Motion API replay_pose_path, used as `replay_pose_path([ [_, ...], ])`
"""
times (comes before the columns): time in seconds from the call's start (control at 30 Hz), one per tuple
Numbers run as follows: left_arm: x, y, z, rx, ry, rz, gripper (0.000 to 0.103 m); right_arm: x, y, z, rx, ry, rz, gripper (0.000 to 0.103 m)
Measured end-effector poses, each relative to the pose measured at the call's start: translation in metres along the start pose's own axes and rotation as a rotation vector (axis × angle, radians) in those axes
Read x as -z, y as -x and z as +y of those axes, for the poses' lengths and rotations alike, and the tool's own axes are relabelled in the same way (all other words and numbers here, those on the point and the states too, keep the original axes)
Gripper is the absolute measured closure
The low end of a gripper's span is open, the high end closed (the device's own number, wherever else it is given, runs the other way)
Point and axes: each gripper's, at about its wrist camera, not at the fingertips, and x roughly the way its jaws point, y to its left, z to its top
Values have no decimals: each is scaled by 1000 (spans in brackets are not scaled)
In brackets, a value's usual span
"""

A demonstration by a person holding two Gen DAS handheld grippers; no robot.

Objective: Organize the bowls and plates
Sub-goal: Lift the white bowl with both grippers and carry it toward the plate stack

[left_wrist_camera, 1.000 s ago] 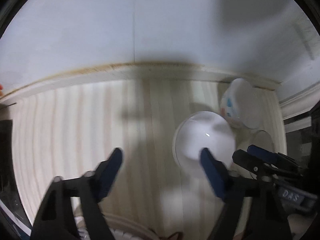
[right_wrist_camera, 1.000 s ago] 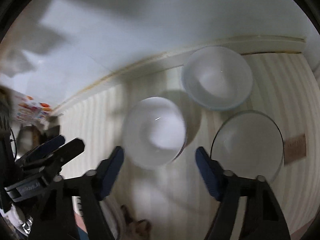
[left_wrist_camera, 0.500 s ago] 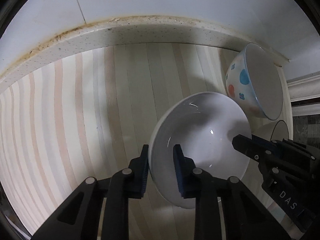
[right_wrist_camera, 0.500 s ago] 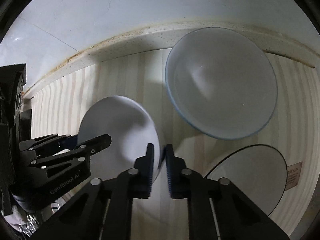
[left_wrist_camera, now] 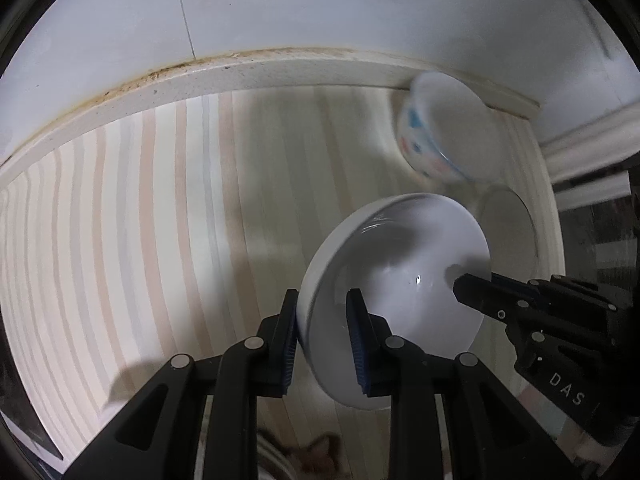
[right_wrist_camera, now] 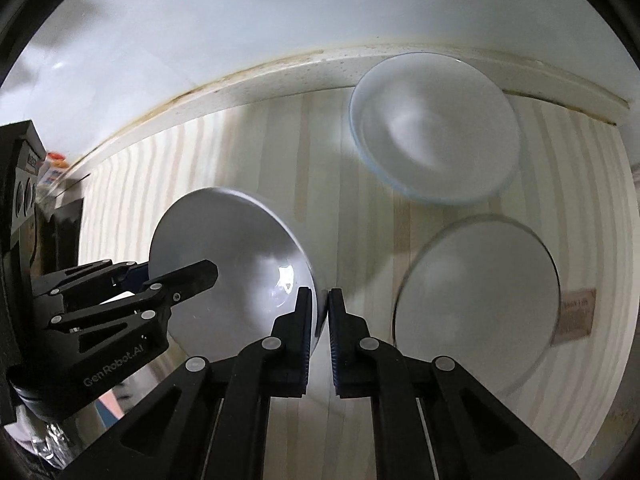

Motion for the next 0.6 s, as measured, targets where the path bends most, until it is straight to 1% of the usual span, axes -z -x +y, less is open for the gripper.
replay_pose_path([
  [0.03,4,3,-3,-1,-6,-2,82,8,5,1,-4,1,-2,94],
  [0.1,23,10,-8,7,-14,4,82,21,11,1,-12,6,0,94],
  [0.27,58,7,-18,45,-12,46,82,69,27,-7,-33,-15,11,94],
  [0.47,91,-12,-36,61,-37,107,82,122,29,-23,-37,-61,40,94],
  [0.6,98,-31,-49,47,-63,142,82,143,18,-34,-39,-86,69,94],
])
